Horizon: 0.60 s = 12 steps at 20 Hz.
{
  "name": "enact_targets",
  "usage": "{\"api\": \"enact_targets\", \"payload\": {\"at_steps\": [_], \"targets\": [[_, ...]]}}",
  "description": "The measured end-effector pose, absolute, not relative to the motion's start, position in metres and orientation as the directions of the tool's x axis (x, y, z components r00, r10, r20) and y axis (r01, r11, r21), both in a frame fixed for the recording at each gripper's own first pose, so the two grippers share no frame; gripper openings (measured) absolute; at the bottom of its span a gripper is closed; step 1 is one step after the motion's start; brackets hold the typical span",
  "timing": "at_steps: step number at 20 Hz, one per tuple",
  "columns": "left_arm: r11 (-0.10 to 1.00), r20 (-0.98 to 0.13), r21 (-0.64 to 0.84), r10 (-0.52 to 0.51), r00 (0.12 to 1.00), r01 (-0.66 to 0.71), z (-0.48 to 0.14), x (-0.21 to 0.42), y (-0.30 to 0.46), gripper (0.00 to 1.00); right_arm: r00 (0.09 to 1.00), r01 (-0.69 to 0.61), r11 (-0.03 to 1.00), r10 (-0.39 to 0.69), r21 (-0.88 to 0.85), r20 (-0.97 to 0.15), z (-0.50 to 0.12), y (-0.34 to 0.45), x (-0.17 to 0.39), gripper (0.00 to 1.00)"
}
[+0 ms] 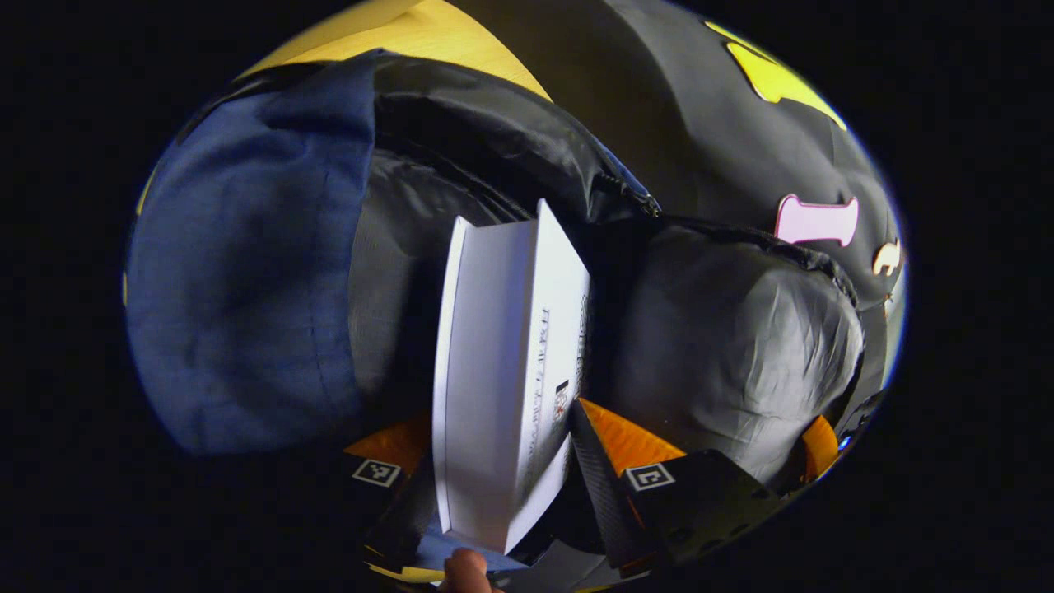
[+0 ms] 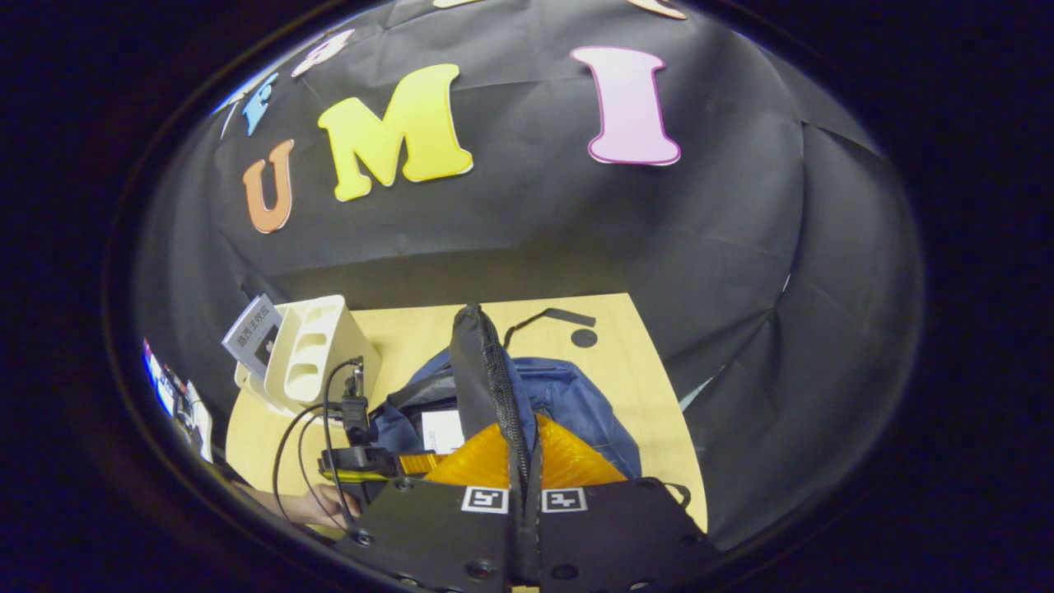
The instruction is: Open the schoolbag, grab two books from the bookshelf and put them into the schoolbag.
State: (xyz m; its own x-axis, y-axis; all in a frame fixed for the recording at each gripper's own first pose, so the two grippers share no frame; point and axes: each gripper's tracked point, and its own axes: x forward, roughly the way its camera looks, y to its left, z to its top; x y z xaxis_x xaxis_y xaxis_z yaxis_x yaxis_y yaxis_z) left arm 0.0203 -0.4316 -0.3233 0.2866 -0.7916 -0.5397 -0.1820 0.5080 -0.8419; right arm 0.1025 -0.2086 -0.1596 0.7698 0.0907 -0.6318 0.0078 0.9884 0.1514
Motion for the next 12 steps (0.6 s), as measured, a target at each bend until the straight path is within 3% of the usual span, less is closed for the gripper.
{"api": "enact_targets", "payload": {"at_steps": [1, 2, 8, 12], "targets": [[0.559, -0.582, -0.813, -0.768, 0.269, -0.161, -0.322, 0.019, -0.426, 0.98, 0.771, 0.007, 0.989, 0.088, 0.146, -0.631, -0.159, -0.209, 0.103, 0.0], [0.602, -0.617, -0.785, -0.743, 0.26, -0.142, -0.32, 0.017, -0.42, 0.88, 0.772, 0.006, 0.989, 0.088, 0.145, -0.63, -0.16, -0.209, 0.101, 0.0], [0.799, -0.796, -0.598, -0.582, 0.169, -0.065, -0.302, -0.009, -0.369, 0.89, 0.767, 0.012, 0.987, 0.094, 0.16, -0.635, -0.165, -0.21, 0.1, 0.0], [0.891, -0.847, -0.448, -0.45, 0.283, 0.076, -0.266, 0.003, -0.314, 0.89, 0.769, 0.015, 0.985, 0.098, 0.171, -0.631, -0.166, -0.205, 0.097, 0.0]]}}
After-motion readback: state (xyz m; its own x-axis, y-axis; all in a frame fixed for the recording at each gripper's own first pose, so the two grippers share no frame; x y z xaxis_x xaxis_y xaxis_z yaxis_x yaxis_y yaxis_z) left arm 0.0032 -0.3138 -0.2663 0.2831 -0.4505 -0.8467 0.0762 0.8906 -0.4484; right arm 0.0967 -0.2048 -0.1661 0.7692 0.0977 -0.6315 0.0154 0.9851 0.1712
